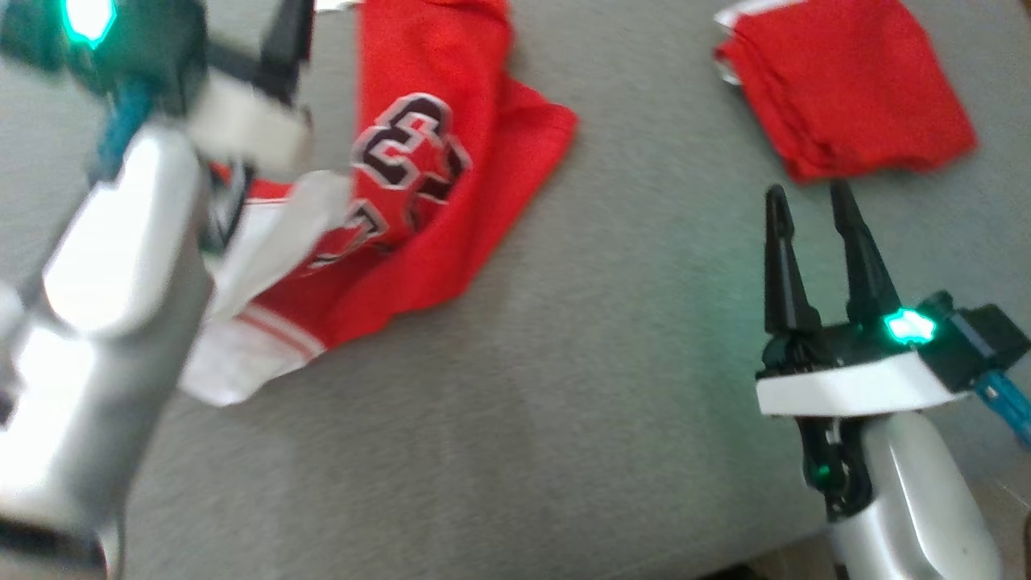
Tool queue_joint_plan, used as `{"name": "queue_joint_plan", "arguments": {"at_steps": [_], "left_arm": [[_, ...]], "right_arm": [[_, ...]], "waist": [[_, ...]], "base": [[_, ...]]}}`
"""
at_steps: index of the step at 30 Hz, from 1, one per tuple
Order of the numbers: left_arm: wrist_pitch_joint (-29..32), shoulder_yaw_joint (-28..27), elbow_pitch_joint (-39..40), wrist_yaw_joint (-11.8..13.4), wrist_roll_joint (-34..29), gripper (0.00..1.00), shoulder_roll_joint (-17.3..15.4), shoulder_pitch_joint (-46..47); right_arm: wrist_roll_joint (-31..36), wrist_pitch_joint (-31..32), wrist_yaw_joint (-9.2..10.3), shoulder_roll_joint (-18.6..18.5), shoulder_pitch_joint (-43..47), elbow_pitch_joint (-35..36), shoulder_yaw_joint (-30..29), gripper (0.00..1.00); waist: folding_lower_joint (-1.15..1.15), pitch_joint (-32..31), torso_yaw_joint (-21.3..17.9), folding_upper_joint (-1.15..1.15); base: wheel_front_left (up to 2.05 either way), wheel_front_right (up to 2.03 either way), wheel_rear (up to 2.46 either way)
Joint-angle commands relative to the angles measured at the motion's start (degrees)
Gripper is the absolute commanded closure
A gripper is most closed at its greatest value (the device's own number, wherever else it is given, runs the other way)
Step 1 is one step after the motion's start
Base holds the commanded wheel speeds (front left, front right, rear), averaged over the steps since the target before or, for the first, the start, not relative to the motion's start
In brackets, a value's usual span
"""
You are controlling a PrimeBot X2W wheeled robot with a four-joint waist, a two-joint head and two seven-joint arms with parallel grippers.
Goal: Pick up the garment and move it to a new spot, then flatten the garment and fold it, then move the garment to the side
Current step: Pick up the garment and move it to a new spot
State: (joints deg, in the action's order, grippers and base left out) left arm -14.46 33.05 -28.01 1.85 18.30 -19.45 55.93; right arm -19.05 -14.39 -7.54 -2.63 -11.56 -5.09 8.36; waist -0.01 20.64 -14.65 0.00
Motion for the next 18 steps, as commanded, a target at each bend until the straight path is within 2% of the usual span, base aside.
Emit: {"name": "queue_joint_plan", "arguments": {"at_steps": [1,6,11,14,18], "left_arm": [[-0.41,-2.83,3.9,1.57,0.73,0.0,-2.43,-1.88],[-0.5,-5.12,12.45,6.48,3.56,0.0,-3.29,-18.24],[-0.52,-7.91,18.13,10.48,5.92,0.0,-1.79,-34.04],[-0.52,-9.13,19.79,11.18,6.2,0.0,-0.46,-40.07],[-0.53,-9.62,19.73,10.21,5.34,0.0,0.39,-42.34]], "right_arm": [[0.97,-0.61,0.05,-0.25,1.29,1.11,0.37,0.0],[3.82,-0.61,0.05,-0.25,3.74,-1.04,-1.98,0.0],[4.96,-0.61,0.05,-0.25,6.15,-2.65,-3.97,0.0],[5.28,-0.61,0.05,-0.25,6.93,-3.1,-4.11,0.0],[5.74,-0.61,0.05,-0.25,7.02,-3.32,-3.36,0.0]], "waist": [[0.01,-4.93,6.05,0.0],[0.01,-8.96,11.87,0.0],[0.01,-12.04,15.71,0.0],[0.01,-12.5,16.94,0.0],[0.01,-12.29,17.23,0.0]], "base": [[0.0,0.0,0.0],[0.0,0.0,0.0],[0.0,0.0,0.0],[0.0,0.0,0.0],[0.0,0.0,0.0]]}}
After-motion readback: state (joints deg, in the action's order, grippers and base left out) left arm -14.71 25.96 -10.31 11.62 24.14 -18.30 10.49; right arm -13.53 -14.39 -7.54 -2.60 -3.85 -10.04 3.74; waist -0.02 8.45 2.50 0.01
